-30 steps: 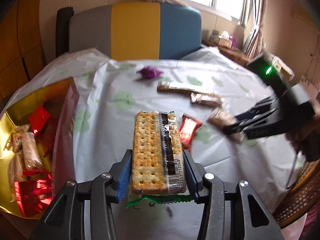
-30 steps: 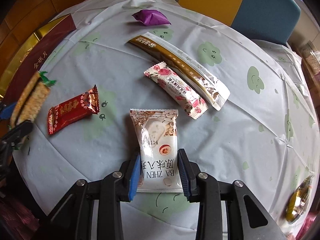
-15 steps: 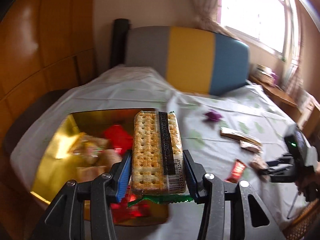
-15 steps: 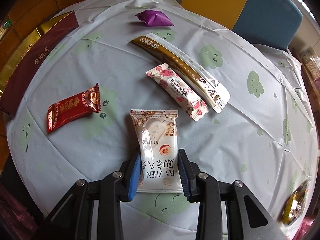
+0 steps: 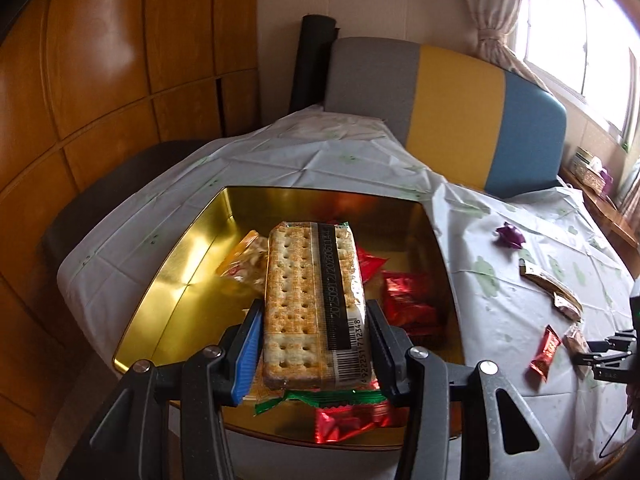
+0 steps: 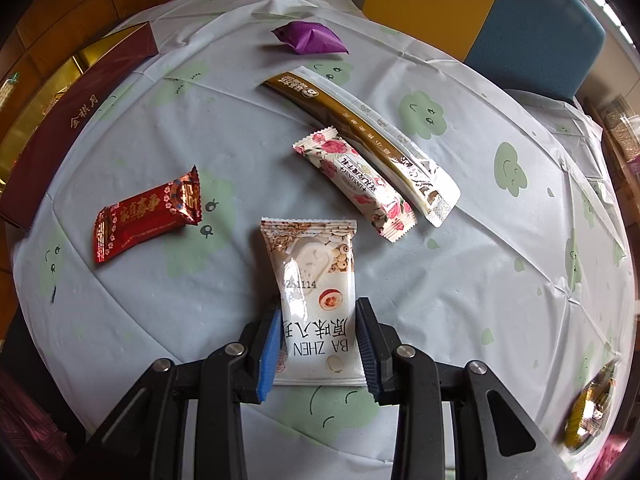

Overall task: Organize snacks
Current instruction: 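Lower the cracker pack into the tin with the left tool and release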

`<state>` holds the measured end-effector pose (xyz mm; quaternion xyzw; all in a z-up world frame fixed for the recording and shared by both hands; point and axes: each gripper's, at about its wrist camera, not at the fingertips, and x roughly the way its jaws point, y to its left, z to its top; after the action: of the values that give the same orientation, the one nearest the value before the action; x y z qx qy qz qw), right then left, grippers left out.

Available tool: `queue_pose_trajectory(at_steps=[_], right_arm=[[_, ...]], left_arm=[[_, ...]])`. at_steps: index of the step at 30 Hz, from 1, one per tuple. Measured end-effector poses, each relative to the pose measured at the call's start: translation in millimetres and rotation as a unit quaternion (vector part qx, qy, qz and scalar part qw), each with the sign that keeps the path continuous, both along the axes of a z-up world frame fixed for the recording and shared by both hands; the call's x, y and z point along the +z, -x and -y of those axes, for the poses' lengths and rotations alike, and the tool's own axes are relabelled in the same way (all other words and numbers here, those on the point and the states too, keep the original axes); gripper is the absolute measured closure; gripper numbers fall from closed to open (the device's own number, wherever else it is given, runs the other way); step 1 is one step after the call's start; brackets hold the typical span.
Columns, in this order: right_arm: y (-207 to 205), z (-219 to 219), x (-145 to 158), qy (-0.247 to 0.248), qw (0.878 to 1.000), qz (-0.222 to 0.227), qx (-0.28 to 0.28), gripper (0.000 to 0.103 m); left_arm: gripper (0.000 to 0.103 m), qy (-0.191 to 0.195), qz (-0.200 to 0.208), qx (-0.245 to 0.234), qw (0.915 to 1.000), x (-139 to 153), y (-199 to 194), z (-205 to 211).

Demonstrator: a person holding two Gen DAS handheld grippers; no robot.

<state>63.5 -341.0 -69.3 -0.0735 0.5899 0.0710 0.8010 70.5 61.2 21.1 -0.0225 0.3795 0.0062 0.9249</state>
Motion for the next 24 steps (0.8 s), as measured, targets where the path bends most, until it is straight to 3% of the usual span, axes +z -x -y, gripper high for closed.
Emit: queue_pose_trajectory(at_steps=[10, 15, 24], right_arm=[[-0.3, -0.3, -0.3, 0.003, 1.0, 0.0, 0.002, 0.067], [-0.7, -0.3, -0.6, 0.003, 1.0, 0.0, 0.001, 0.067], [-0.5, -0.4, -0.8, 0.003, 1.0, 0.001, 0.001, 0.067]], left_arm=[[0.054, -0.004, -0.006, 0.016, 0.9998, -5.5, -5.4, -10.3], [0.054, 0.008, -0.033, 0.037, 0.9987, -14.4, -11.7, -18.8], [0.054, 0.002, -0.026, 0.048, 0.9985, -15.3, -6.1, -24.2]])
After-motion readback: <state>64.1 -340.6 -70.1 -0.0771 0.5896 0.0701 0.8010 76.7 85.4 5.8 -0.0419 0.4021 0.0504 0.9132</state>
